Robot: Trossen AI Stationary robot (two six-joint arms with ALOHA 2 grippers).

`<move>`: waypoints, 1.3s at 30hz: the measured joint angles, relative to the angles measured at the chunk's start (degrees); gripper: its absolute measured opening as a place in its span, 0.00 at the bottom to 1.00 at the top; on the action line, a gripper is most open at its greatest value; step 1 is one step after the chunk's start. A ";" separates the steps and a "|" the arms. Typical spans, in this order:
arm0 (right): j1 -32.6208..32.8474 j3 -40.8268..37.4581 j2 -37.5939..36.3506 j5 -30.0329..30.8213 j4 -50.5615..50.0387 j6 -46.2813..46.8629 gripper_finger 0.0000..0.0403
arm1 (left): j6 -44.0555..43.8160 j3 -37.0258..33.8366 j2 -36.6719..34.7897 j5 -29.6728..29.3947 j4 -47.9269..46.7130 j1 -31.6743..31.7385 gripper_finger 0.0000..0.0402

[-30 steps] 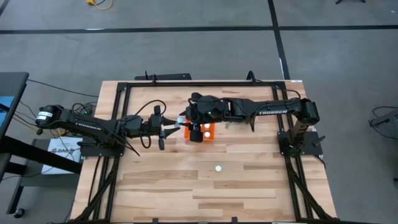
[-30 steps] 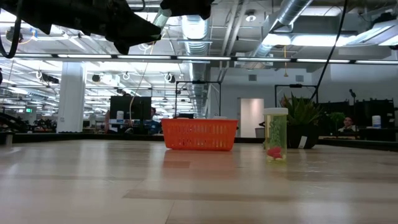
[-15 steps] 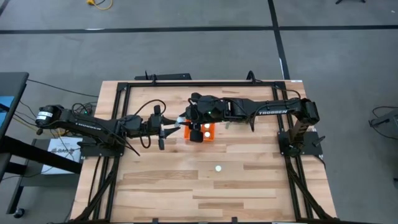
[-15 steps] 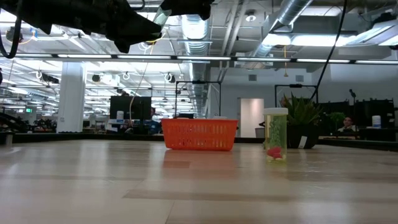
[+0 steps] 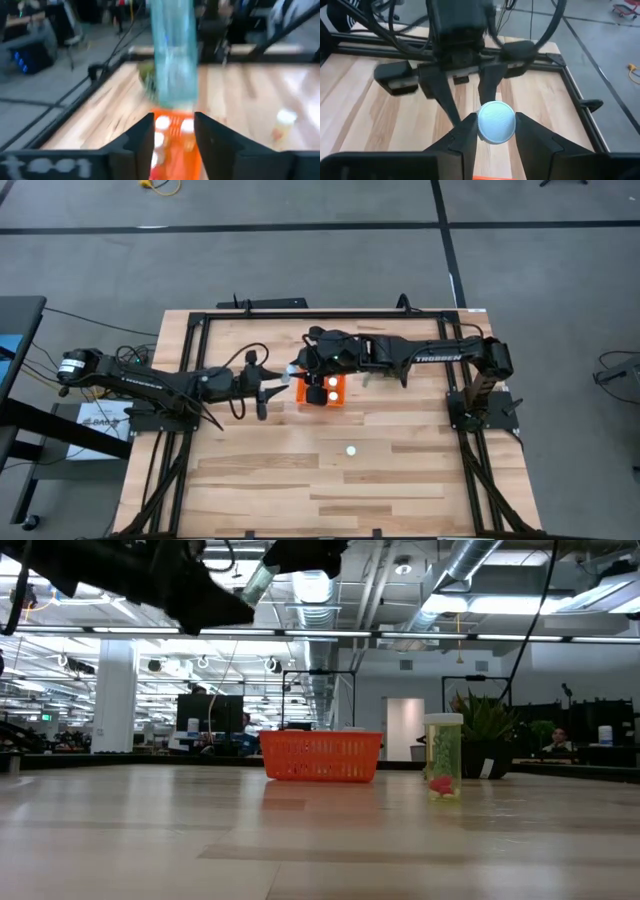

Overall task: Pick and place pill bottles into a basket
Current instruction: Put the blue pill bottle into the orange bin

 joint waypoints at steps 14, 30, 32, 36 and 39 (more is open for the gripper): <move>-0.51 -0.01 -0.06 0.18 -10.12 1.46 0.28 | -2.84 -0.04 -4.07 -8.01 -14.66 -0.06 0.67; -1.51 -14.38 -0.08 0.43 0.33 4.12 0.29 | -12.03 -12.14 -23.20 -16.12 -20.11 -2.55 0.69; -1.69 -15.60 -0.06 0.80 1.46 4.11 0.29 | -12.82 -12.96 -23.82 -16.21 -20.19 -2.75 0.69; -2.35 -18.03 0.68 0.79 2.11 4.71 0.28 | -13.59 -13.54 -24.03 -16.38 -19.93 -2.83 0.69; -2.36 -19.24 0.51 0.82 3.29 4.97 0.28 | -13.69 -13.54 -24.03 -16.38 -19.97 -2.83 0.69</move>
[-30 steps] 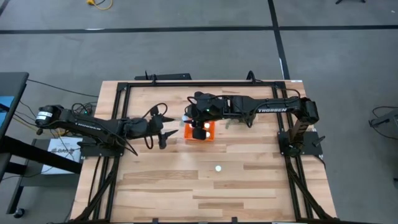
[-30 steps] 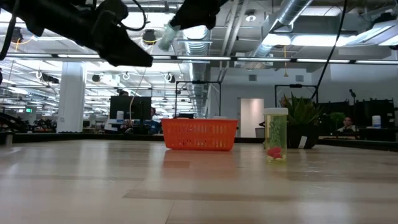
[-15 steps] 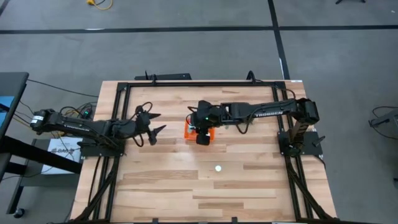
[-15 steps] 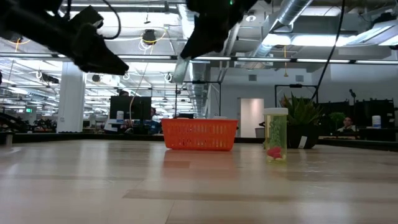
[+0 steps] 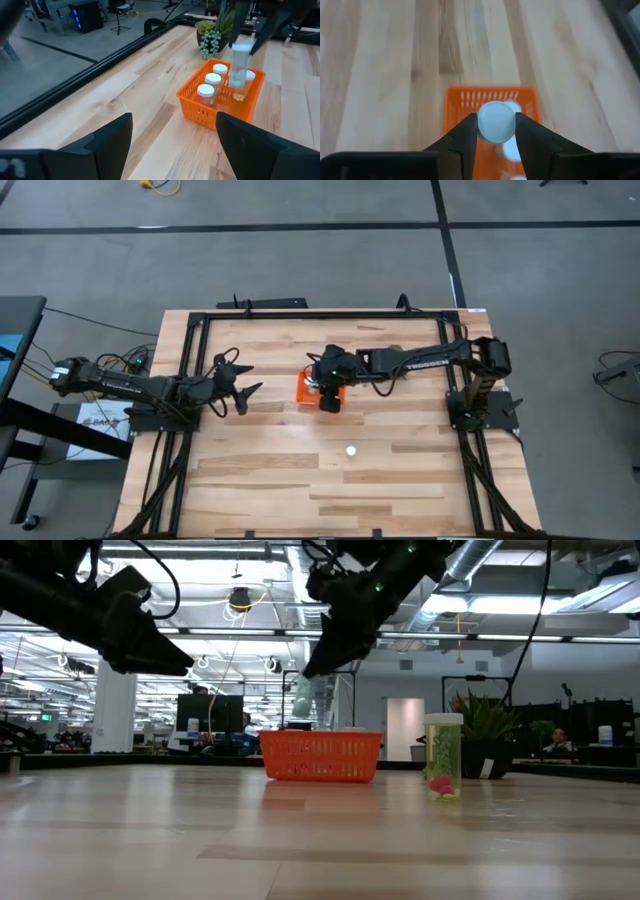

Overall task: Pick and place pill bottles into a basket
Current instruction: Put the blue pill bottle into the orange bin

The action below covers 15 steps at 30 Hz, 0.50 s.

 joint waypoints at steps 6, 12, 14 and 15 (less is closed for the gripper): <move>0.28 -2.31 0.09 1.57 -0.08 0.47 0.28 | -0.13 0.00 0.02 -0.28 -0.19 0.00 0.69; 1.02 -2.46 0.09 2.91 -0.83 0.18 0.28 | -0.13 0.00 0.02 -0.70 -0.17 0.00 0.69; 1.09 -2.46 0.09 3.02 -0.87 0.17 0.28 | -0.13 0.00 0.02 -0.72 -0.17 0.00 0.69; 1.09 -2.46 0.09 3.14 -0.90 0.16 0.28 | -0.13 0.00 0.02 -0.72 -0.17 0.00 0.69</move>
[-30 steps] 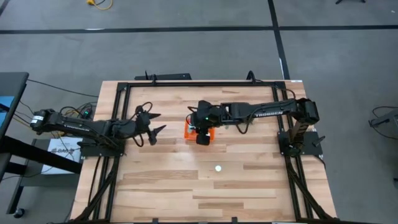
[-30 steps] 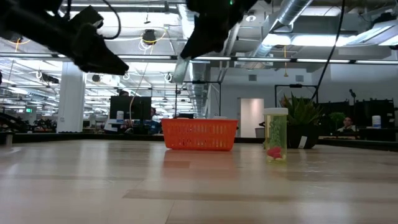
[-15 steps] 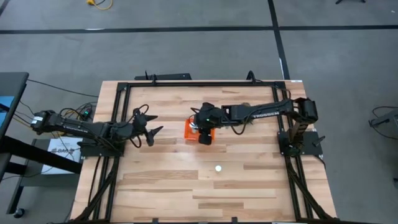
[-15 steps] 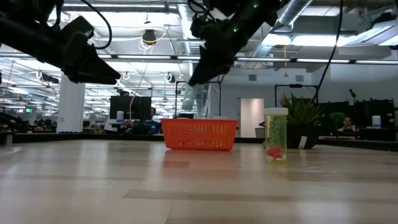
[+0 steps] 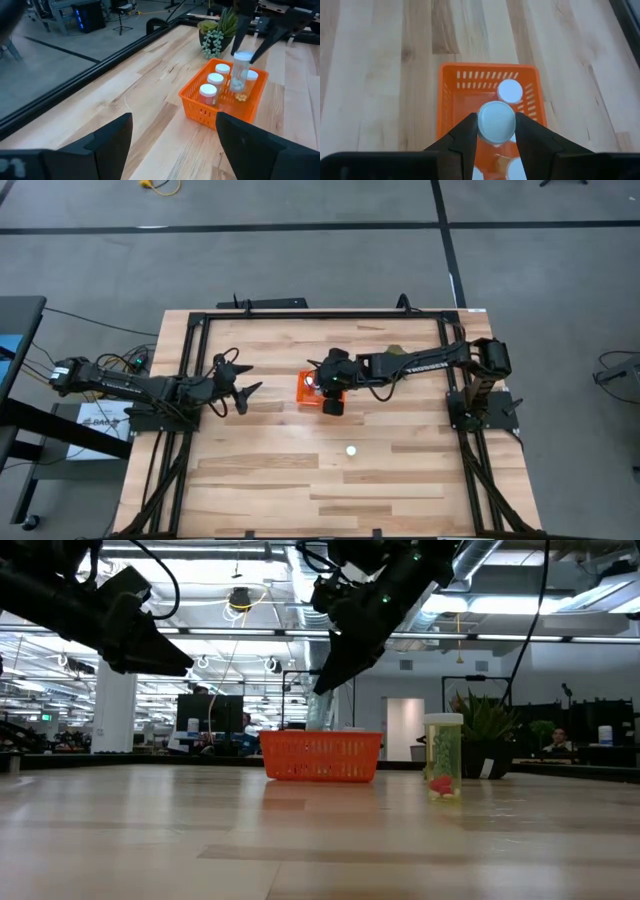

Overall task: Pick and place pill bottles into a basket
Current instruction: Put the blue pill bottle into the orange bin

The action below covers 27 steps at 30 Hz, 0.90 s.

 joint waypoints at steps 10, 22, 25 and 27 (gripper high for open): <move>0.42 0.01 3.91 1.40 -0.54 -0.20 0.28 | 0.04 -0.01 0.00 -0.08 -0.04 0.00 0.69; 0.23 0.06 3.91 2.98 0.47 -0.65 0.28 | 0.42 0.00 0.00 -0.35 -0.17 0.00 0.69; 0.29 0.05 3.91 3.42 0.43 -0.61 0.28 | 0.63 0.00 0.00 -0.43 -0.22 0.00 0.69; 0.37 0.07 3.91 3.59 0.43 -0.59 0.28 | 0.63 -0.02 0.02 -0.44 -0.22 0.00 0.69</move>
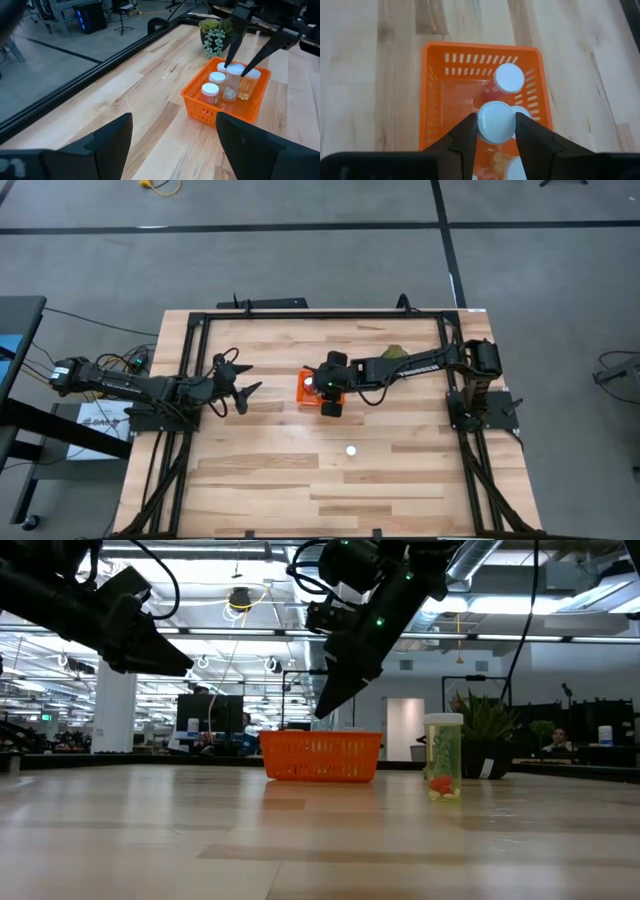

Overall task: Pick and place pill bottles into a basket
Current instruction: Put the blue pill bottle into the orange bin

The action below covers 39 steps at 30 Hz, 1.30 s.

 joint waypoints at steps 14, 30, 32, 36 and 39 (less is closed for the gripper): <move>0.94 0.00 0.00 0.83 -0.15 0.02 0.28 | 0.02 0.02 -0.01 -0.09 -0.06 0.00 0.69; 1.40 0.07 2.69 0.59 0.72 0.35 0.28 | 0.48 0.00 -0.02 -1.11 -0.22 0.02 0.69; 1.38 0.04 2.71 0.59 0.44 0.33 0.28 | 0.48 0.00 -0.02 -1.14 -0.22 0.02 0.69; 1.38 0.04 2.71 0.57 0.46 0.39 0.29 | 0.48 0.02 -0.02 -1.14 -0.22 0.02 0.69; 1.38 0.04 2.71 0.57 0.53 0.39 0.32 | 0.51 0.00 -0.02 -1.14 -0.22 0.02 0.69</move>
